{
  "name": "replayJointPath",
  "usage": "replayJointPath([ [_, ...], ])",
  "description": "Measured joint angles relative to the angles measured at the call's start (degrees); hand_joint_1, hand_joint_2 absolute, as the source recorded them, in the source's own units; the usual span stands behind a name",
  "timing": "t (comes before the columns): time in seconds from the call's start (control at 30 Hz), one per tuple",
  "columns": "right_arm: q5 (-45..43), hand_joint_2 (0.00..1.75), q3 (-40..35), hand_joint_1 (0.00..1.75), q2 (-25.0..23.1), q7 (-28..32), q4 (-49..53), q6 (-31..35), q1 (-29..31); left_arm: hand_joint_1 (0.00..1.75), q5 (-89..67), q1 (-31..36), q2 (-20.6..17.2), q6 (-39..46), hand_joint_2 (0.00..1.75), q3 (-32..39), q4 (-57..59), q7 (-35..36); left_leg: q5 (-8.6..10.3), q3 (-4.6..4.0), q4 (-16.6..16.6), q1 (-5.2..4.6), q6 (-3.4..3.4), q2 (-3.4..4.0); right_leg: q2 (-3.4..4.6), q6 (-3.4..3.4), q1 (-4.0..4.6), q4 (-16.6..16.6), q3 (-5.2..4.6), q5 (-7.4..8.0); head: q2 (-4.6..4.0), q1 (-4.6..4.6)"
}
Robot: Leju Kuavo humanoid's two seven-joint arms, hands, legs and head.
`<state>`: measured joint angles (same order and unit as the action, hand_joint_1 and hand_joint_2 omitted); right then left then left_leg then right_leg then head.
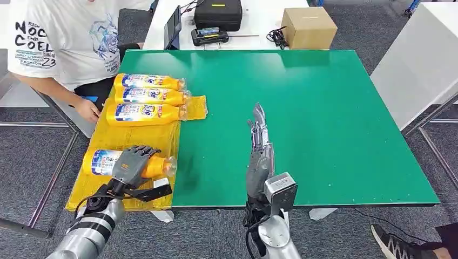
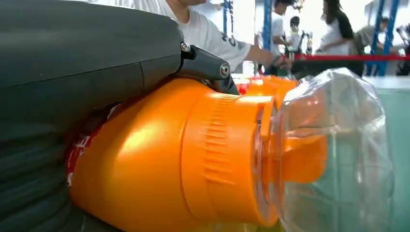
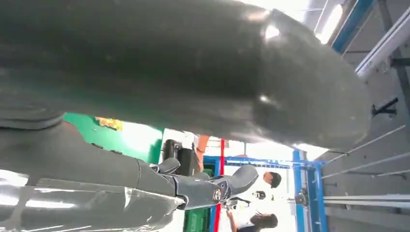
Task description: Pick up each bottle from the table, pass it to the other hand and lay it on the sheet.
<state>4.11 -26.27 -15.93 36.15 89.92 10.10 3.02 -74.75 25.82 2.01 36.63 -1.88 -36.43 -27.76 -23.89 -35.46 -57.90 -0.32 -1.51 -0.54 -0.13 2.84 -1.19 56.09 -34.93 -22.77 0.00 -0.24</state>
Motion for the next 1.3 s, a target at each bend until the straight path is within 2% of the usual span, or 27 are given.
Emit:
replayJointPath([
  [0.2, 0.0, 0.0, 0.0, 0.0, -0.02, -0.48, -0.81, -0.55, 0.04, 1.75, 0.48, 0.78, -0.52, -2.99, 1.75, -1.46, 0.87, 0.35, 0.0, 0.05, 0.0, 0.0, 0.0, -0.02, -0.01, 0.0, 0.0, 0.0, 0.07, 0.0, 0.0, 0.0],
  [0.23, 0.0, 0.0, -0.02, 0.0, -0.02, -0.57, -0.96, -0.63, 0.06, 0.84, 0.61, 0.93, -0.59, -3.43, 1.75, -1.6, 1.03, 0.35, 0.0, 0.06, 0.0, 0.0, 0.0, -0.03, -0.01, 0.0, 0.0, 0.0, 0.09, 0.0, 0.0, 0.0],
  [0.27, 0.0, 0.0, -0.02, 0.0, -0.02, -0.59, -1.09, -0.68, 0.06, 0.16, 0.66, 1.09, -0.7, -3.89, 1.75, -1.86, 1.2, 0.35, 0.0, 0.08, 0.0, 0.0, 0.0, -0.03, -0.02, 0.0, 0.0, 0.0, 0.11, 0.0, 0.0, -0.02],
  [0.3, 0.0, 0.0, 0.0, 0.0, -0.02, -0.7, -1.27, -0.72, 0.07, 0.0, 0.87, 1.28, -0.79, -4.69, 1.75, -2.18, 1.38, 0.39, 0.0, 0.1, 0.01, 0.0, 0.0, -0.04, -0.02, 0.0, 0.0, 0.0, 0.13, 0.0, 0.0, 0.0],
  [0.43, 0.09, 0.0, 0.0, 0.0, -0.15, -1.2, -1.68, -1.27, 0.09, 0.0, 3.02, 2.04, -1.09, -9.82, 1.75, -2.8, 2.27, 0.92, 0.0, 0.29, 0.02, 0.0, 0.0, -0.08, -0.05, -0.03, 0.0, -0.01, 0.34, -0.02, 0.0, -0.02],
  [0.47, 0.2, 0.0, 0.0, 0.0, -0.22, -1.51, -1.77, -1.4, 0.09, 0.0, 4.54, 2.4, -1.09, -12.05, 0.0, -2.8, 2.42, 0.81, 0.0, 0.33, 0.03, 0.0, 0.0, -0.08, -0.05, -0.04, 0.0, -0.01, 0.39, -0.03, 0.0, 0.0],
  [0.67, 0.5, 0.0, 0.11, 0.0, -0.35, -2.58, -2.19, -1.99, 0.1, 0.0, 13.54, 3.91, -1.53, -26.02, 0.0, -2.86, 3.12, -0.24, -0.02, 0.7, 0.05, -0.02, 0.0, -0.07, -0.04, -0.05, -0.01, -0.02, 0.77, -0.04, 0.0, -0.02],
  [1.3, -0.92, 0.0, 0.35, 0.0, -0.83, -3.41, -5.25, -3.13, 1.29, 0.0, 31.07, 3.78, -3.85, -45.15, 0.0, -2.73, 3.06, -4.76, -0.01, 1.13, 0.08, -0.01, 0.01, -0.27, -0.08, -0.05, -0.01, -0.03, 1.26, -0.07, 0.0, 0.0],
])
